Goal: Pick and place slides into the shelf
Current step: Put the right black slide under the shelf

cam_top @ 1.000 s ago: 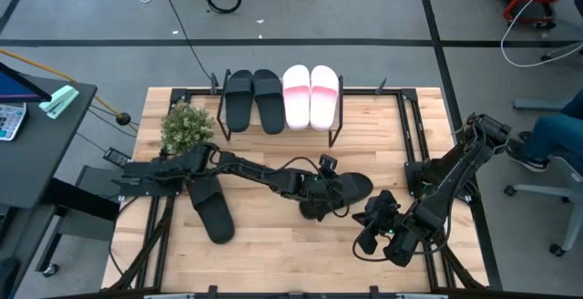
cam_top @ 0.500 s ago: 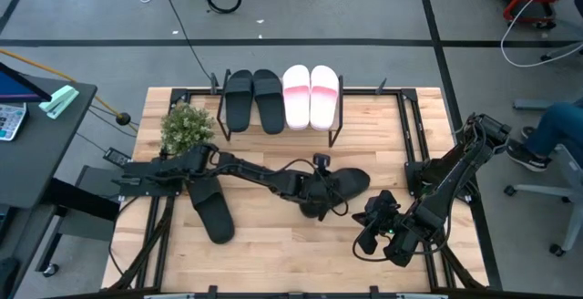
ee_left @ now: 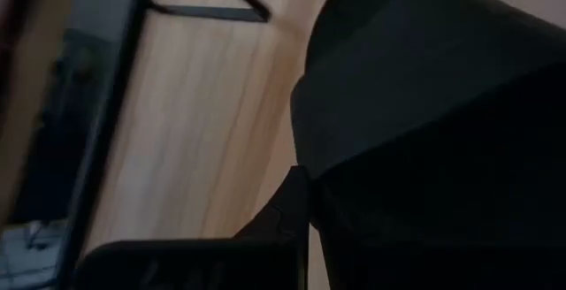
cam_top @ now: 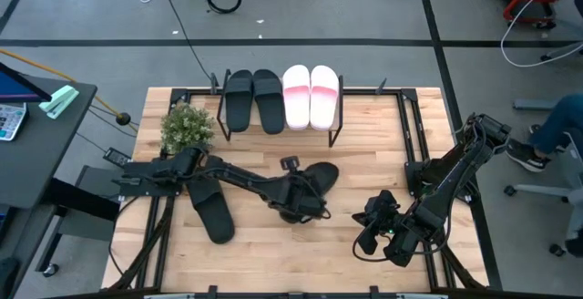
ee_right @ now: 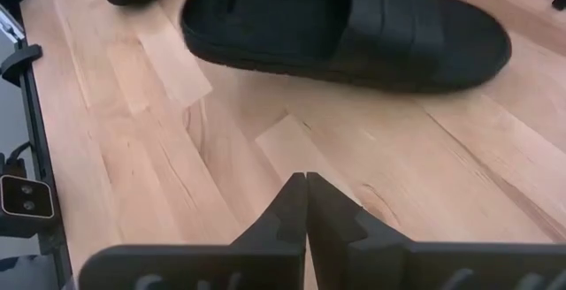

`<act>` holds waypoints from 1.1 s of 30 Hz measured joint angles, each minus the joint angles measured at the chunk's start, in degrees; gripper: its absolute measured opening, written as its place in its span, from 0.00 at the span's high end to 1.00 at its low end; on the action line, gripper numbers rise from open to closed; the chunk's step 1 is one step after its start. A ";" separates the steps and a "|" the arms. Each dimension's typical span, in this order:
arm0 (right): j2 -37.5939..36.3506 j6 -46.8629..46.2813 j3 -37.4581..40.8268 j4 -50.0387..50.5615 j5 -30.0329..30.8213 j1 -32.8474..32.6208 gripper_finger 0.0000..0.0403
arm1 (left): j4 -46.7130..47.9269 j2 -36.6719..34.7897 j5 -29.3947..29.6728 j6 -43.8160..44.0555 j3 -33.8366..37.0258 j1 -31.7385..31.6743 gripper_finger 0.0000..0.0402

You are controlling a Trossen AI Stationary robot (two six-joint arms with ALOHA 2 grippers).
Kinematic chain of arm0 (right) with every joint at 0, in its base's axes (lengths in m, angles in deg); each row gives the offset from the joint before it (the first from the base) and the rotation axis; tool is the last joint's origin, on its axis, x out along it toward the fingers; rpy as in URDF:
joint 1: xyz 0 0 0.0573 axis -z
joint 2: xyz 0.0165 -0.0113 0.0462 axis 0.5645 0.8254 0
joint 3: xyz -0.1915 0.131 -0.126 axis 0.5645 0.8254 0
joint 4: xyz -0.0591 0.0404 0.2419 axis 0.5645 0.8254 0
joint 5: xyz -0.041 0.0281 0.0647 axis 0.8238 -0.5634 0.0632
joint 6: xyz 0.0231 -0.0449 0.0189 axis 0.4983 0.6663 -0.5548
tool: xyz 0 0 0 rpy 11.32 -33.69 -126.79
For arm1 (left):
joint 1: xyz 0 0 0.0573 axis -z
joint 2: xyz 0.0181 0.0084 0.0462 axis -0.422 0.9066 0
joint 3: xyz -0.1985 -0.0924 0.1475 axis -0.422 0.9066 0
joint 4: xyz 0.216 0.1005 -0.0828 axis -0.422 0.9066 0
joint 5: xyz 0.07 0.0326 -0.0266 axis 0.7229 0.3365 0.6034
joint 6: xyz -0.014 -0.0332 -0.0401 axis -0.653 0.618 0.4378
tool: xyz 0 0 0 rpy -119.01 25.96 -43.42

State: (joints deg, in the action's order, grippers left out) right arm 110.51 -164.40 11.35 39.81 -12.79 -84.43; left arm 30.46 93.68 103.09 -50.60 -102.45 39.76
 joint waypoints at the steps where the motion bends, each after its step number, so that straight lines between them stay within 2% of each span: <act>1: 0.00 0.02 0.00 0.01 0.02 0.00 0.97 | 0.72 -0.10 1.41 1.12 0.00 0.28 0.97; 6: 0.00 0.39 0.00 -0.09 0.00 0.00 0.98 | 2.73 -0.27 3.87 4.93 0.00 -1.06 0.94; 11: 0.02 0.23 0.00 -0.41 0.03 -0.11 0.98 | 6.67 -0.29 4.14 10.24 0.00 -2.95 0.97; 15: 0.02 0.44 0.00 -0.38 0.02 -0.13 0.97 | 6.78 -0.29 3.69 10.35 0.00 -5.62 0.97; 21: 0.02 0.50 0.00 -0.39 0.00 -0.13 0.98 | 4.74 -0.35 3.89 10.38 0.00 -10.67 0.86; 25: 0.02 0.52 0.00 -0.41 0.00 -0.13 0.97 | 4.97 -0.42 -1.08 10.33 0.00 -13.07 0.82; 33: 0.02 0.57 0.00 -0.41 0.02 -0.13 0.98 | 4.77 -0.47 -2.68 4.02 0.00 -12.85 0.69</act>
State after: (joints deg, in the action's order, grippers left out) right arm 110.53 -163.83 11.35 39.40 -12.77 -84.56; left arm 35.24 93.21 100.41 -46.58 -102.45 26.91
